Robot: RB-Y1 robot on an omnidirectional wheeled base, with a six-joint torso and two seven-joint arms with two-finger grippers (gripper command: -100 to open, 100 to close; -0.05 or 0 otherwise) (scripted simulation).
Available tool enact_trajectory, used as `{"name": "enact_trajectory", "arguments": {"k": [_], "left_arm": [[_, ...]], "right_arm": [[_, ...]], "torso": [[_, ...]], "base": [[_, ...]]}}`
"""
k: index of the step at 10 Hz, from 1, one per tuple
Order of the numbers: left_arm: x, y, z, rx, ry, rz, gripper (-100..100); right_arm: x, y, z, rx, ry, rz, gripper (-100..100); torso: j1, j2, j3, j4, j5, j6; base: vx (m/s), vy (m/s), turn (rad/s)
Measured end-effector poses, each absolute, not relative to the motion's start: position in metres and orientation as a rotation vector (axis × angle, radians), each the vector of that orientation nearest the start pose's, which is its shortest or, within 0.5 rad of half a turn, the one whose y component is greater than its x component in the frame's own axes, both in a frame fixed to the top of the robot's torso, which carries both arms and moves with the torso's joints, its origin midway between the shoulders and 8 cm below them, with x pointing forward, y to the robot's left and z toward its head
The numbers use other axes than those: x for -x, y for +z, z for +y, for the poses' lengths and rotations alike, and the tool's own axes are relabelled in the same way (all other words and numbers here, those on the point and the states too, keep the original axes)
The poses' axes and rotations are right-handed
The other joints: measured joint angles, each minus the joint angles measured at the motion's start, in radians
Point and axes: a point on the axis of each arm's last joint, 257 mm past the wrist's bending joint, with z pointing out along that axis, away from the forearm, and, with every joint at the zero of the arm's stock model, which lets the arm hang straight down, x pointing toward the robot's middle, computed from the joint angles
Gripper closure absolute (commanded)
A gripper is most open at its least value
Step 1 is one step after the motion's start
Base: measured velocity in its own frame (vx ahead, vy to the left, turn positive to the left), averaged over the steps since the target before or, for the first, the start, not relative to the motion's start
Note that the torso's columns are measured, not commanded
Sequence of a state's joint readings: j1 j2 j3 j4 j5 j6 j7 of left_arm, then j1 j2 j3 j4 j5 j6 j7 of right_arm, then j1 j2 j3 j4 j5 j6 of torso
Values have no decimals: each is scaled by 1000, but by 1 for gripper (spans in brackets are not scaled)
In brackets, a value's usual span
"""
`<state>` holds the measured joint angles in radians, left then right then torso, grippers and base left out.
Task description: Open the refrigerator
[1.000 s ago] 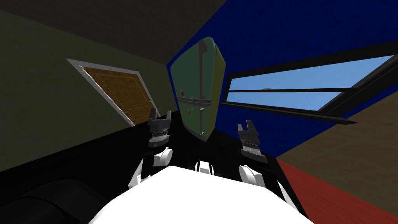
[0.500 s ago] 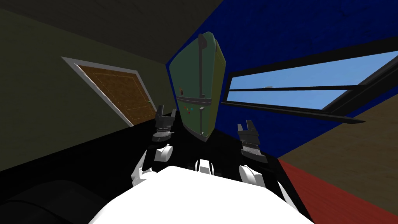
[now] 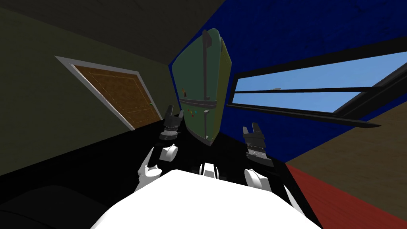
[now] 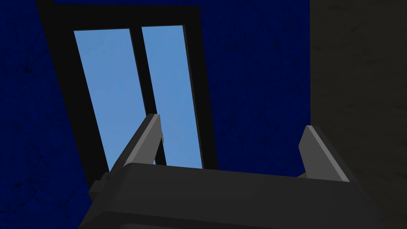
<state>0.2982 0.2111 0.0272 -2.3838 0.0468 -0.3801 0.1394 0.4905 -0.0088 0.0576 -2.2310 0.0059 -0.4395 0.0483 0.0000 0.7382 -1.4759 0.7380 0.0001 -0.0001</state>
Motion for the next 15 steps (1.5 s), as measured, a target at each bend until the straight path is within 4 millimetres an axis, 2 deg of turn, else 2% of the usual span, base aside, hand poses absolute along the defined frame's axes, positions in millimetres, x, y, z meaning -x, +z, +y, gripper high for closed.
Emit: {"name": "enact_trajectory", "arguments": {"k": [7,15], "left_arm": [[-378,125,218,431,-1543,728,-100],[-403,138,189,414,-1526,862,-100]], "right_arm": [[-366,-7,-260,-715,1292,710,0],[-366,-7,-260,-715,1292,710,0]], "torso": [[0,-1,0,0,0,0],[0,0,0,0,0,0]], "base": [[49,16,-12],[56,10,-13]]}}
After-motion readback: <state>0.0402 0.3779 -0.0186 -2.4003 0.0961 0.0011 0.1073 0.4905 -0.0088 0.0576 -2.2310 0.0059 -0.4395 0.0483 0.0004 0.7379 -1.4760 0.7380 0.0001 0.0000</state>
